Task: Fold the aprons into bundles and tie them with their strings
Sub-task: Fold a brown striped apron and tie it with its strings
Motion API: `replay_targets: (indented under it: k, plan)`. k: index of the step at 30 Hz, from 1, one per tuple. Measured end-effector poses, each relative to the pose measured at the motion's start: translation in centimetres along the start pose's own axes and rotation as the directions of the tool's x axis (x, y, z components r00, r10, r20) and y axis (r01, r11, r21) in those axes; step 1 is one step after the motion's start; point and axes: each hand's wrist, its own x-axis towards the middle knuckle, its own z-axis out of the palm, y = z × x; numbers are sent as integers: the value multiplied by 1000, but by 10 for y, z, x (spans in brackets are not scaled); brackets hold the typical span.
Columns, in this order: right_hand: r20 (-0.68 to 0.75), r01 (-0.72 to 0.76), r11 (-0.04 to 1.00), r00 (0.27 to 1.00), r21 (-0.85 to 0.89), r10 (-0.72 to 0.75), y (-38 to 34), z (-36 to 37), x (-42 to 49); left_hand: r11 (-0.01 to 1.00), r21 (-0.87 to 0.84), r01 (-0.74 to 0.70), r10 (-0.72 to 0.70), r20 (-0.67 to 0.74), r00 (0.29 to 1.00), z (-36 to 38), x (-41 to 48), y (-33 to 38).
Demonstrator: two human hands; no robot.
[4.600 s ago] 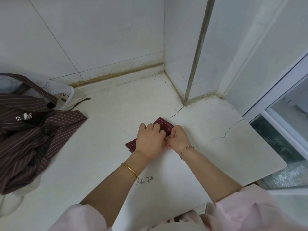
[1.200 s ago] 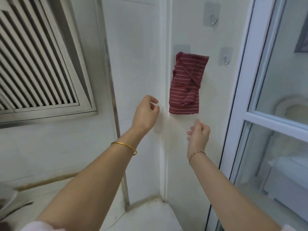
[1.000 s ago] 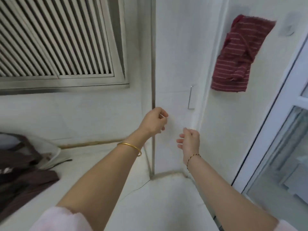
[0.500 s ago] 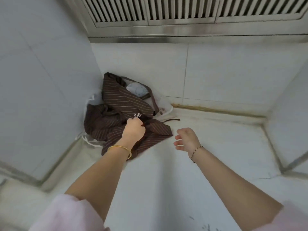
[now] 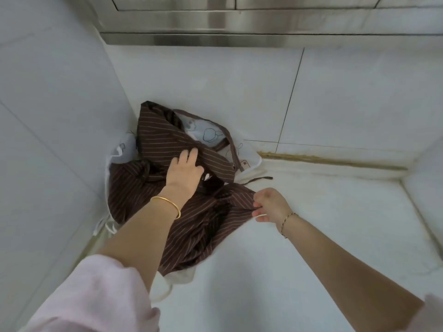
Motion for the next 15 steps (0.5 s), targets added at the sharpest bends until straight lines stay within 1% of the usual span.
replay_targets:
  k: [2, 4, 5, 7, 9, 10, 12, 14, 15]
  plan:
    - [30, 57, 997, 998, -54, -56, 2, 2, 4, 998, 52, -20, 22, -32, 999, 2, 3, -1]
    - [105, 174, 975, 981, -134, -161, 5, 10, 8, 998, 59, -34, 39, -90, 995, 1, 3, -3]
    - [150, 214, 960, 971, -180, -188, 7, 15, 12, 998, 58, -34, 41, -131, 991, -1, 3, -5]
    - [230, 216, 937, 961, -275, -154, 10, 25, 17, 999, 35, -11, 17, -186, 982, -5, 1, -10]
    - [276, 200, 870, 958, -451, -77, 12, 32, 19, 1000, 7, 15, -13, -204, 979, -7, 0, -14]
    - [286, 198, 804, 957, -561, -36, 15, 33, 18, 1000, -1, 24, -24, -196, 980, -8, -1, -15]
    - [275, 194, 636, 961, -747, 30, 23, 32, 16, 999, -12, 34, -36, -153, 988, -9, -3, -15]
    - [263, 197, 464, 961, -863, 80, 26, 27, 9, 999, -26, 44, -46, -107, 993, -8, -6, -13]
    - [263, 203, 353, 956, -913, 132, 24, 22, 2, 998, -27, 50, -52, -87, 995, -9, -8, -11]
